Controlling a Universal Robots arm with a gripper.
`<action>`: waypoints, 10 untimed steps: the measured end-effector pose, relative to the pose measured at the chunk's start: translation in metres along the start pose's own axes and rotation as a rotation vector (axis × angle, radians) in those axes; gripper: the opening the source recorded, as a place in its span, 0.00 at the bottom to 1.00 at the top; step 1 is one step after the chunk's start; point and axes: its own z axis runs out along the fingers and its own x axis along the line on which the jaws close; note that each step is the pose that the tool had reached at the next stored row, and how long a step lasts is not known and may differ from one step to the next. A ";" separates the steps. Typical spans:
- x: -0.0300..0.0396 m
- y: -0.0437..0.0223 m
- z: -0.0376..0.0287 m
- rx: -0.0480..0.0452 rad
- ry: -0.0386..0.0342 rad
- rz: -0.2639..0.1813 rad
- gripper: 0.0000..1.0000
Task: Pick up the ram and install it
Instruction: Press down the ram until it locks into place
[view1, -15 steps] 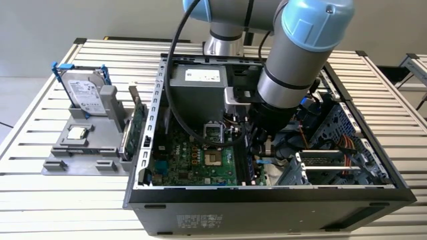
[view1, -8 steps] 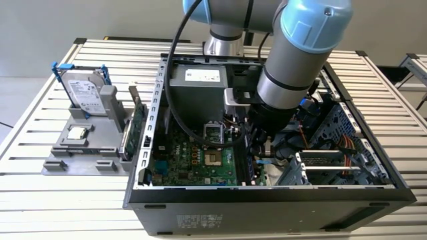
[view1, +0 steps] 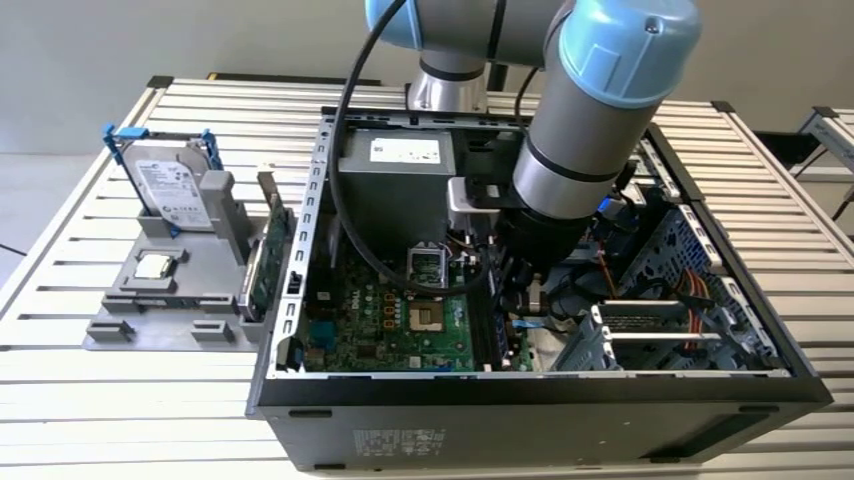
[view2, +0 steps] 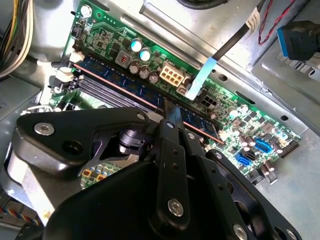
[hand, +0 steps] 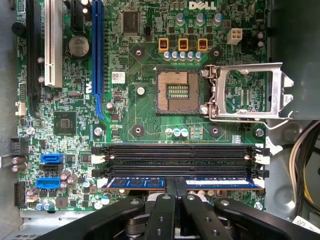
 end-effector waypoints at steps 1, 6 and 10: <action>0.0000 0.0000 0.0000 0.0001 -0.0002 0.000 0.00; 0.0000 0.0000 0.0000 0.0003 -0.0003 0.000 0.00; 0.0000 0.0000 0.0001 0.0006 -0.0004 0.000 0.00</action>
